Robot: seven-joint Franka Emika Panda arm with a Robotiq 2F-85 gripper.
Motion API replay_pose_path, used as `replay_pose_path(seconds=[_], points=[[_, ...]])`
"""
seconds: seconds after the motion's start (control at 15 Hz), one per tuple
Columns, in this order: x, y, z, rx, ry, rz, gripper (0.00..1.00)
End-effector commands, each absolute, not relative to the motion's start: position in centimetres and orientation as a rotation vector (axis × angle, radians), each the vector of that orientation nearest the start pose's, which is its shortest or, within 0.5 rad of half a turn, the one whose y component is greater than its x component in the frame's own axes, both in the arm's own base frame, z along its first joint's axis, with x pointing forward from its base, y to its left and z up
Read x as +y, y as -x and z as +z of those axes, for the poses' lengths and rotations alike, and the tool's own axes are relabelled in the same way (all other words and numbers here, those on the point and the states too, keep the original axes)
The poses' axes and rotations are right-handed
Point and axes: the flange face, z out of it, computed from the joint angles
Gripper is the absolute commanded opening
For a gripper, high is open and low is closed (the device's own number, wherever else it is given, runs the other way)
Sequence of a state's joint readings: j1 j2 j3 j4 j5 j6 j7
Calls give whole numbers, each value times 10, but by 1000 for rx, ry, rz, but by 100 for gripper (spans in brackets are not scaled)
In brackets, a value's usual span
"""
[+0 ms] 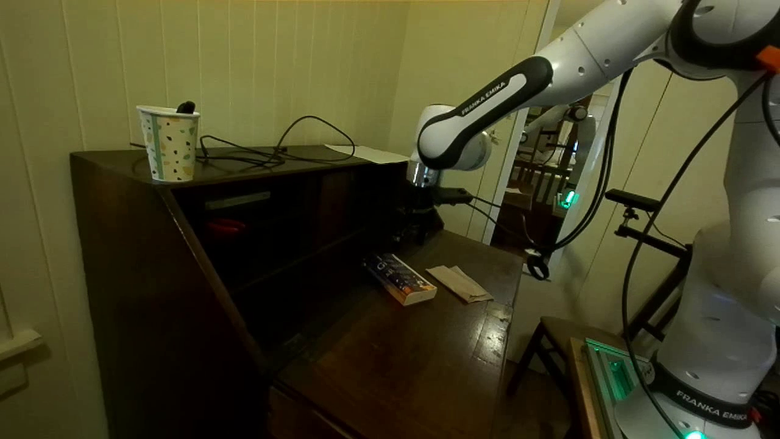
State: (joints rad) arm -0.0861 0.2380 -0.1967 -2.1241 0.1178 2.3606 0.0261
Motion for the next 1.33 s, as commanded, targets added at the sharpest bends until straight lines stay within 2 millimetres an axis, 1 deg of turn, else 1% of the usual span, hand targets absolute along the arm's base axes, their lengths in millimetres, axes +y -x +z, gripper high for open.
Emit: replay_pose_path(seconds=[0.0,0.2,0.53,0.73,1.0,1.27], points=[[-165,-561,281,736,3102,155,100],[-164,-567,271,776,3101,220,100],[-160,-581,256,786,3094,228,100],[-161,-585,246,802,3093,259,100],[-166,-585,232,847,3083,322,100],[-167,-593,221,857,3071,357,100]])
